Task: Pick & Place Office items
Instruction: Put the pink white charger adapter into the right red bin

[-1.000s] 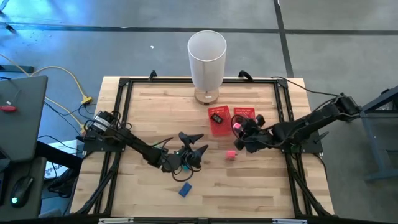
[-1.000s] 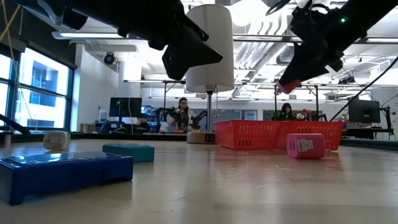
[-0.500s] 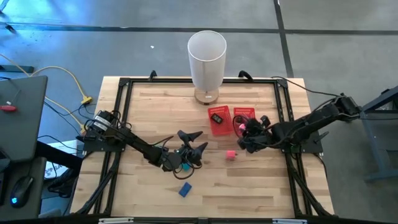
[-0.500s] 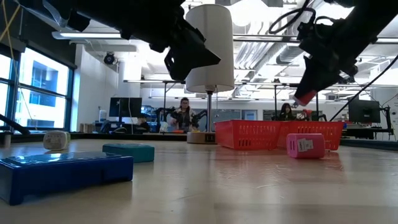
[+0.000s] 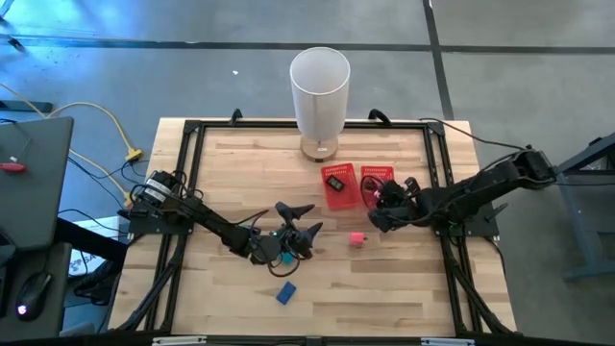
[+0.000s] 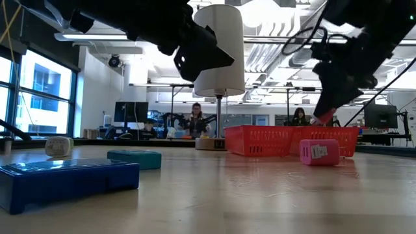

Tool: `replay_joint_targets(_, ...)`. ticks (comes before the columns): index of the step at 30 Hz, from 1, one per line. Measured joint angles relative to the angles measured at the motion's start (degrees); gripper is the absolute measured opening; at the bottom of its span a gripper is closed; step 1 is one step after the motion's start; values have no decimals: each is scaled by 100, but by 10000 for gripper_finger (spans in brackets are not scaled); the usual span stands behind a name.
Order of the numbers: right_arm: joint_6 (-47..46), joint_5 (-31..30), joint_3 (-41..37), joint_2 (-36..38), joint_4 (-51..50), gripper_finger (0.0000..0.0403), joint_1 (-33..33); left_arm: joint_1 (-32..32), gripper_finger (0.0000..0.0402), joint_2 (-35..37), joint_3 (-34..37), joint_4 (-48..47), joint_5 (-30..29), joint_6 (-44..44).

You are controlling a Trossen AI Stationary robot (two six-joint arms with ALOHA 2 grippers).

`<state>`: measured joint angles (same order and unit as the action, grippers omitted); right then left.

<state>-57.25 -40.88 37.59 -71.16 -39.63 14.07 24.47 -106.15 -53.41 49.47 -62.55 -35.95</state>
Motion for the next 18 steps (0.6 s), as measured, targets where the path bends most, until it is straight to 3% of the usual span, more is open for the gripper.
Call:
replay_joint_targets(6, 93, 82, -433, 4, 478, 118, -205, -24, 300, 2, 4, -505, 888, 571)
replay_joint_targets(13, 942, 518, -808, 11, 1630, 118, -505, -239, 300, 110, 4, -1118, 1904, 1418)
replay_joint_targets(18, 1208, 534, -899, -39, 1798, 118, -699, -448, 300, 387, 4, -1721, 2724, 2178)
